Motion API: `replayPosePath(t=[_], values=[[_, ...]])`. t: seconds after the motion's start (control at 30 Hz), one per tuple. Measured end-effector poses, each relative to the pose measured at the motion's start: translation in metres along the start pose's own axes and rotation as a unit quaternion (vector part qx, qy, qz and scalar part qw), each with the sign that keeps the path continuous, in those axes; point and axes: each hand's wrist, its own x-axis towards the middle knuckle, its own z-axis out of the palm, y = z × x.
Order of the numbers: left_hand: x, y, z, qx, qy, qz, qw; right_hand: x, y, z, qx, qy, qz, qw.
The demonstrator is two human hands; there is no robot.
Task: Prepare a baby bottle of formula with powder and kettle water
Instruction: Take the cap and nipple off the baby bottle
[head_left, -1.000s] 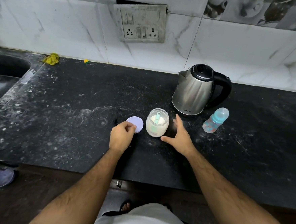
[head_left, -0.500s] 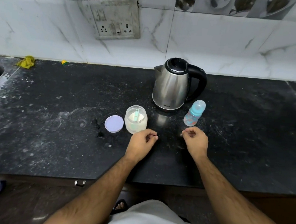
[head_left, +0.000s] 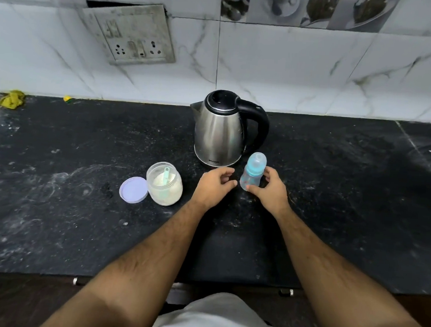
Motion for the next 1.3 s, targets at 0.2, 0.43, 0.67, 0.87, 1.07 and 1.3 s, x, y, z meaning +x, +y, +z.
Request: replayPosePath(t=[0.2,0.43,0.67,0.87,1.07,1.3], values=[[0.021,0.025,0.008,-0.051,-0.042,0.023,0.998,0.006,0.0,0.001,0.025,-0.026,-0.029,0.999],[0.022,0.042,0.008,-0.099,-0.089,0.046,0.99,-0.012,0.006,-0.005,0.054,-0.071,-0.015,0.996],[0.011,0.046,0.005,-0.157,-0.143,0.042,0.976,-0.036,0.008,-0.014,0.134,-0.134,-0.033,0.981],[0.006,0.05,0.012,-0.152,-0.111,0.062,0.98,-0.049,0.003,-0.02,0.139,-0.108,-0.05,0.983],[0.0,0.055,0.026,-0.146,-0.049,0.065,0.986,-0.052,0.002,-0.018,0.112,-0.045,-0.048,0.992],[-0.009,0.065,0.04,-0.141,0.056,0.055,0.987,-0.063,-0.007,-0.014,0.071,0.034,-0.048,0.996]])
